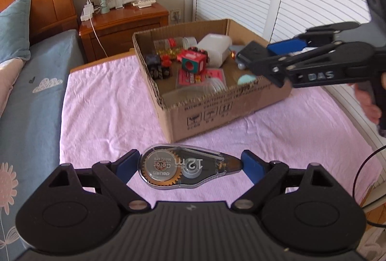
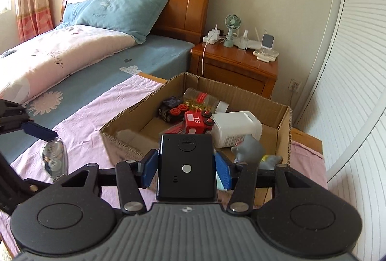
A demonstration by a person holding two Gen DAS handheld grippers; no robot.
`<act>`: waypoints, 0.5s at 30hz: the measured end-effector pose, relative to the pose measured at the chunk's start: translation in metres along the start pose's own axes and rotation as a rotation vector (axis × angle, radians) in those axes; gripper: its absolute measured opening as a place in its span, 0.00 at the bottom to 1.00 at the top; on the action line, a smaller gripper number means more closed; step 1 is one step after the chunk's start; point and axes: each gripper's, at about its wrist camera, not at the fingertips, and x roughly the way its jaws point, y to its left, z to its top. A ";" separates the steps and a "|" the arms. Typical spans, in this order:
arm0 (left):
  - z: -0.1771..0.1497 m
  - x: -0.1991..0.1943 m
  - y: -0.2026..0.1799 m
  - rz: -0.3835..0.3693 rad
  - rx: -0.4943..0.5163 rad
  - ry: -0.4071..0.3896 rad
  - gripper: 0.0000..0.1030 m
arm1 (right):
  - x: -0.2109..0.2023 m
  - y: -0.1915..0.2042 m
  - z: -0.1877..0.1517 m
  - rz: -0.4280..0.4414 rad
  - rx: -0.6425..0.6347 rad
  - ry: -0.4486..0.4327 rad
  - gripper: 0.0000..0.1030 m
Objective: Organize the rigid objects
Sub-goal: 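Place the black device in the box with the right gripper while the left places the tape roller there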
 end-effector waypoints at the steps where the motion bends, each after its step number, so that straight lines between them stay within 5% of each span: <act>1: 0.003 0.000 0.001 0.001 0.002 -0.006 0.87 | 0.008 -0.003 0.003 0.007 0.016 0.011 0.55; 7: 0.022 0.001 0.002 0.020 0.032 -0.036 0.87 | 0.048 -0.007 0.008 0.020 0.046 0.121 0.59; 10: 0.033 0.003 0.003 0.017 0.041 -0.046 0.87 | 0.041 -0.005 0.003 -0.002 0.064 0.071 1.00; 15: 0.058 0.013 0.003 0.023 0.053 -0.064 0.87 | 0.016 -0.006 -0.002 -0.027 0.106 0.029 1.00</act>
